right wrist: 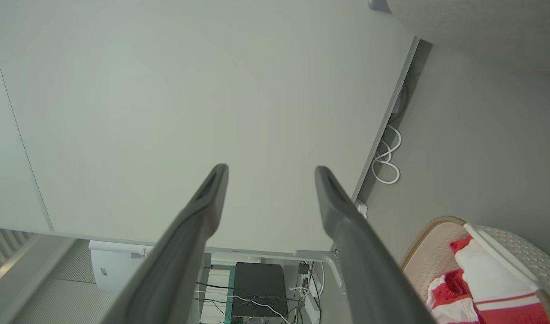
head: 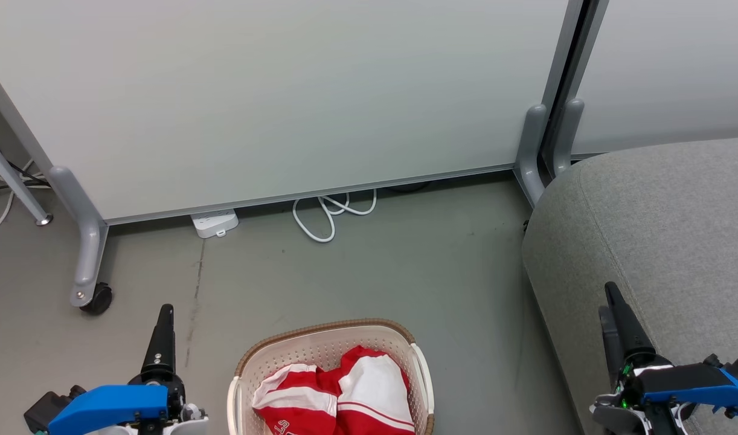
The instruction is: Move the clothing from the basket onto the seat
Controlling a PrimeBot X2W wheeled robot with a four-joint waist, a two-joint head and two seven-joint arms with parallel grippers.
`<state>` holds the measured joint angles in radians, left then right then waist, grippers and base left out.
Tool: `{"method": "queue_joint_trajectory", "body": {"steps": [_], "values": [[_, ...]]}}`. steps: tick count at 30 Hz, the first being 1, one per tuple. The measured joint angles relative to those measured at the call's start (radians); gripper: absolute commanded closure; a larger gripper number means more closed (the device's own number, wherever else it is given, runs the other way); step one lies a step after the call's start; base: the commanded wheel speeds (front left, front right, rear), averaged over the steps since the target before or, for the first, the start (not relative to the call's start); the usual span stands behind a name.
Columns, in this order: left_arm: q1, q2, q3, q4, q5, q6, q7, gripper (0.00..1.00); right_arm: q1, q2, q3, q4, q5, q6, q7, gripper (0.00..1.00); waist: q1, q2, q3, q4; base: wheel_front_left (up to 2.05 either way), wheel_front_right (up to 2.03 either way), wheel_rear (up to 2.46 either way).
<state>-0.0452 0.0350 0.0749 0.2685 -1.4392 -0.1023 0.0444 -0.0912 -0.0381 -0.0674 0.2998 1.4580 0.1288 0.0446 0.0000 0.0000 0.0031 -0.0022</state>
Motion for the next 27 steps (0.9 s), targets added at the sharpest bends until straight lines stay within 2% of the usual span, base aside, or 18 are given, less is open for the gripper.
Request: {"method": "queue_joint_trajectory", "body": {"steps": [15,27], "values": [[0.0,0.002,-0.041,-0.032,0.308,0.022,-0.065,0.0,-0.01,-0.001,0.034,0.001,-0.36,0.0,-0.065,0.0,0.0,0.0,0.004,0.0,0.0,0.0,0.0],[0.0,0.004,-0.06,-0.04,0.509,0.031,-0.109,0.0,-0.025,-0.002,0.058,0.003,-0.562,0.0,-0.1,0.0,0.0,0.0,0.006,0.0,0.0,0.0,0.0]]}}
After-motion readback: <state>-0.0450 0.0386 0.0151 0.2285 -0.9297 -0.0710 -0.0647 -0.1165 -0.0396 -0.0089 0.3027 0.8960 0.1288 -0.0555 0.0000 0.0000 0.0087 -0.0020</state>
